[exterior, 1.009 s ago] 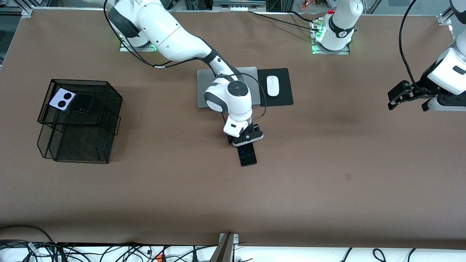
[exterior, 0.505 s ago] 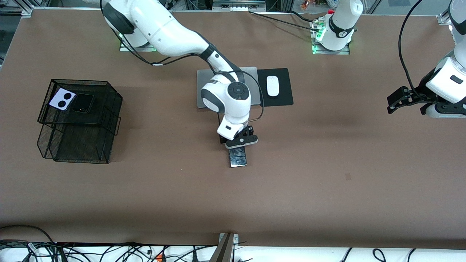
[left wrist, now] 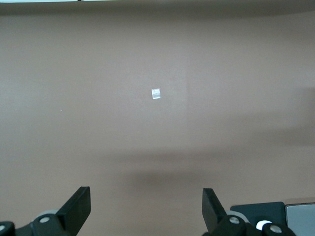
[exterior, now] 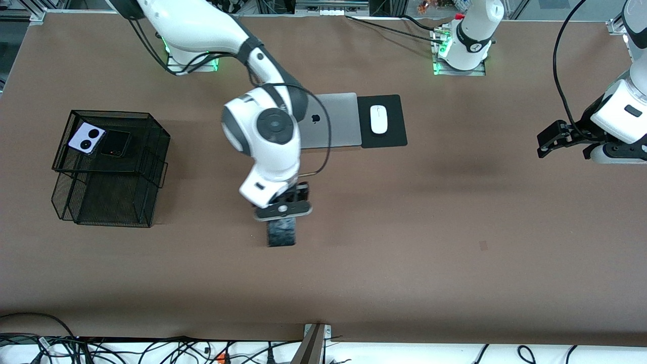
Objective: Place phones with both arms
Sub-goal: 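Carry the black phone to the mesh organizer with the right gripper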
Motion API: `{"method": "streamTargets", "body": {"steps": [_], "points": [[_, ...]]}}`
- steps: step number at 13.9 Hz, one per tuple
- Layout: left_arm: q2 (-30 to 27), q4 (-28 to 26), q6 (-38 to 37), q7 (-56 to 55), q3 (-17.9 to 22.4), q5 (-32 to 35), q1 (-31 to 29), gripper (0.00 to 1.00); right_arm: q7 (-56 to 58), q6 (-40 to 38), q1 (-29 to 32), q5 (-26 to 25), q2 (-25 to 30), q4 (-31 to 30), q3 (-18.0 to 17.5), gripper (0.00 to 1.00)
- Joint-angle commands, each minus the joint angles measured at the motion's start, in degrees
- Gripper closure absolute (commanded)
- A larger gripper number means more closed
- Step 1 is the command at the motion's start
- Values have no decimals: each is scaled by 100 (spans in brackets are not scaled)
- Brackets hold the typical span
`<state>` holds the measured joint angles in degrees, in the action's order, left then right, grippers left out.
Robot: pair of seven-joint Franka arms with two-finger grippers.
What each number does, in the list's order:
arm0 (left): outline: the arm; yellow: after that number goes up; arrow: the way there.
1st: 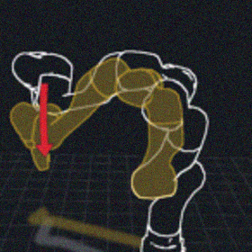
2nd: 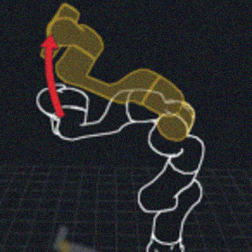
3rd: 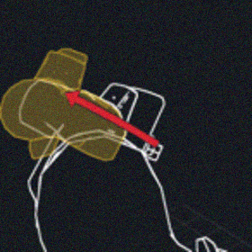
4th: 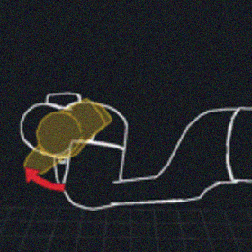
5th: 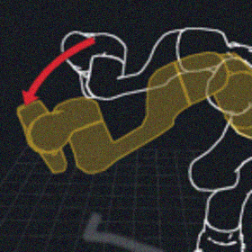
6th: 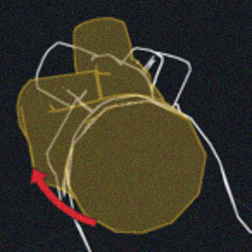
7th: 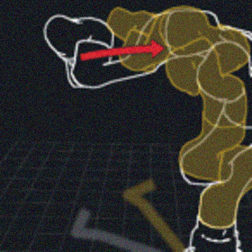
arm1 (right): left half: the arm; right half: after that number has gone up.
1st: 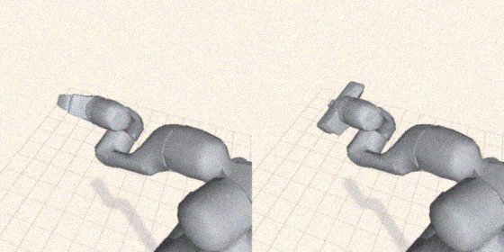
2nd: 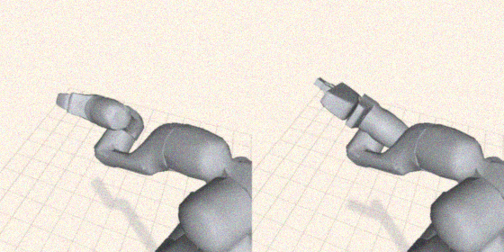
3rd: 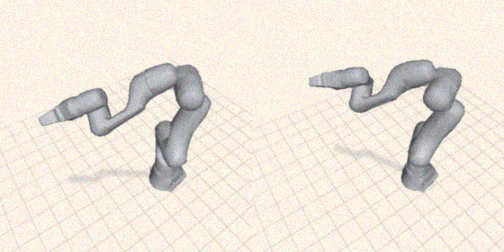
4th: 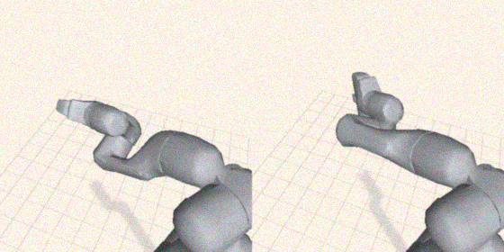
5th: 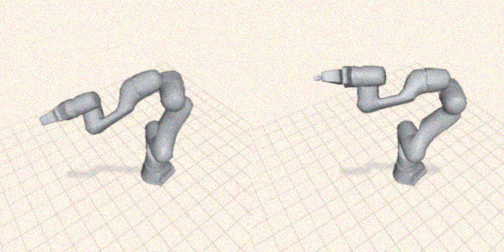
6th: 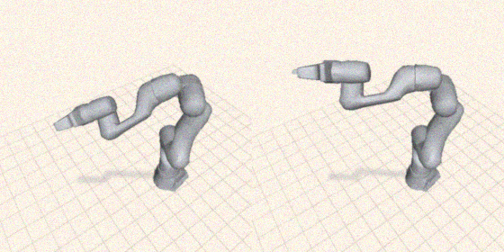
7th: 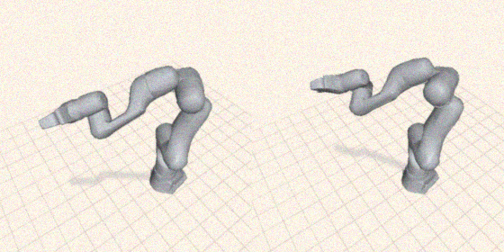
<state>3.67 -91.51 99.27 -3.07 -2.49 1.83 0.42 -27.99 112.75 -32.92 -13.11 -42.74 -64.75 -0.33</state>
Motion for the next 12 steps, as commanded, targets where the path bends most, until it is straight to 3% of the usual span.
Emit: {"method": "streamTargets", "body": {"steps": [1, 4, 8, 10, 12], "points": [[37, 28, -31, 61, -6, -139, -24, 0, 896, -43, 110, 692, 589, -503, 724, 66], [90, 37, -22, 0, -24, -131, 2, 0, 1891, -314, 110, 1529, 802, -627, 1788, 79], [81, 28, -22, 26, -33, -157, -6, 0, 2831, -859, 145, 1645, 863, -758, 2826, 82], [64, 28, -31, 61, -33, -166, -15, 0, 3491, -817, 181, 1689, 1160, -1335, 3161, 85], [63, 28, -31, 70, -24, -227, -24, 0, 3886, -310, 181, 1733, 1722, -2352, 3328, 86]]}}
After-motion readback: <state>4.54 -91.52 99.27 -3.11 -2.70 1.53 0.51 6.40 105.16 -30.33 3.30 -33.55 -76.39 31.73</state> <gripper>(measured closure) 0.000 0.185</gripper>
